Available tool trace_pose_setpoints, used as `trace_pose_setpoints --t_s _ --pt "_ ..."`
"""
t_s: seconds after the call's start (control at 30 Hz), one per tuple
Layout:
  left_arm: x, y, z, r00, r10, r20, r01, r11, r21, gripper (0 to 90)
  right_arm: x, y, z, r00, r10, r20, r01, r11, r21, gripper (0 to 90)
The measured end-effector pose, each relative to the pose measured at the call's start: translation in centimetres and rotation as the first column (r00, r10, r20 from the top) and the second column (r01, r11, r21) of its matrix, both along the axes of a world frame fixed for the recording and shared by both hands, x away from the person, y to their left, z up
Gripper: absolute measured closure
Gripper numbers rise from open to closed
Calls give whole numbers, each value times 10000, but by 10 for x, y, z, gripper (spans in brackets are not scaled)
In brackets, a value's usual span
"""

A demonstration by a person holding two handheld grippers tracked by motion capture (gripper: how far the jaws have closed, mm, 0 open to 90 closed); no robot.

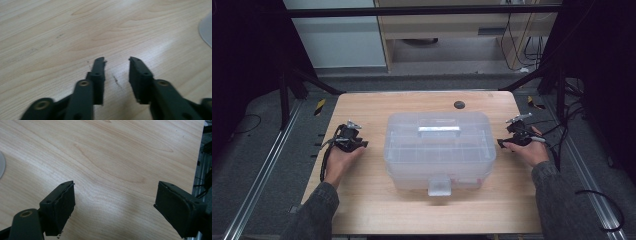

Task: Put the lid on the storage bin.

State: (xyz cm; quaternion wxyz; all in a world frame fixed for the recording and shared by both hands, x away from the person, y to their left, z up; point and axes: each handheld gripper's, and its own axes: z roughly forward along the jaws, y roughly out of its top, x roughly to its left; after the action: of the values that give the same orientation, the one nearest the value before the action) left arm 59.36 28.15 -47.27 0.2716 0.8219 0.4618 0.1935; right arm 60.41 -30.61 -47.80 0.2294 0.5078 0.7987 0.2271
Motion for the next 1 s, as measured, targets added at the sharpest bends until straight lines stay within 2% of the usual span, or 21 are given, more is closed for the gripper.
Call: trace_pose_setpoints --t_s 0.1,0.2,0.27,0.3,0.37,0.43,0.5,0.63,0.67,0.8,0.87,0.9,1.0 --pt "3 0 -6 9988 458 184 -462 9988 179 401 3 2 -4 9998 -207 37 206 9996 192 140" --pt "4 2 -12 9967 752 319 -752 9972 -17 292 5 0 -10 9987 -505 12 505 9979 396 127" --pt "5 3 -17 9959 894 154 -893 9960 -64 213 6 -3 -14 9977 -682 -12 681 9962 535 123" --pt "5 3 -19 9952 962 162 -962 9954 -40 193 5 -4 -16 9971 -762 -23 762 9946 709 120" --pt "5 3 -22 9943 1035 261 -1027 9942 -315 141 4 -7 -19 9964 -851 26 844 9909 1044 120" --pt "5 4 -24 9944 1016 290 -1004 9941 -410 112 3 -8 -20 9959 -898 109 878 9888 1203 119" --pt "6 5 -27 9945 1018 254 -999 9926 -689 88 1 -10 -23 9944 -1046 156 1010 9830 1532 109" --pt "5 6 -31 9953 777 574 -727 9938 -841 46 -3 -9 -27 9911 -1211 546 1103 9793 1694 99" --pt "4 7 -33 9947 696 762 -621 9934 -969 38 -4 -9 -28 9902 -1240 641 1115 9790 1708 94" --pt "4 8 -34 9944 646 842 -561 9934 -995 25 -9 -7 -33 9811 -1532 1180 1282 9722 1957 85" --pt "4 8 -34 9943 653 839 -568 9934 -995 24 -11 -5 -33 9779 -1726 1183 1483 9705 1899 80" --pt "4 8 -34 9943 647 842 -563 9935 -992 23 -11 -4 -33 9751 -1904 1141 1669 9678 1886 64" --pt "4 7 -34 9938 806 770 -730 9926 -967 7 -13 4 -34 9557 -2742 1065 2524 9504 1817 14"
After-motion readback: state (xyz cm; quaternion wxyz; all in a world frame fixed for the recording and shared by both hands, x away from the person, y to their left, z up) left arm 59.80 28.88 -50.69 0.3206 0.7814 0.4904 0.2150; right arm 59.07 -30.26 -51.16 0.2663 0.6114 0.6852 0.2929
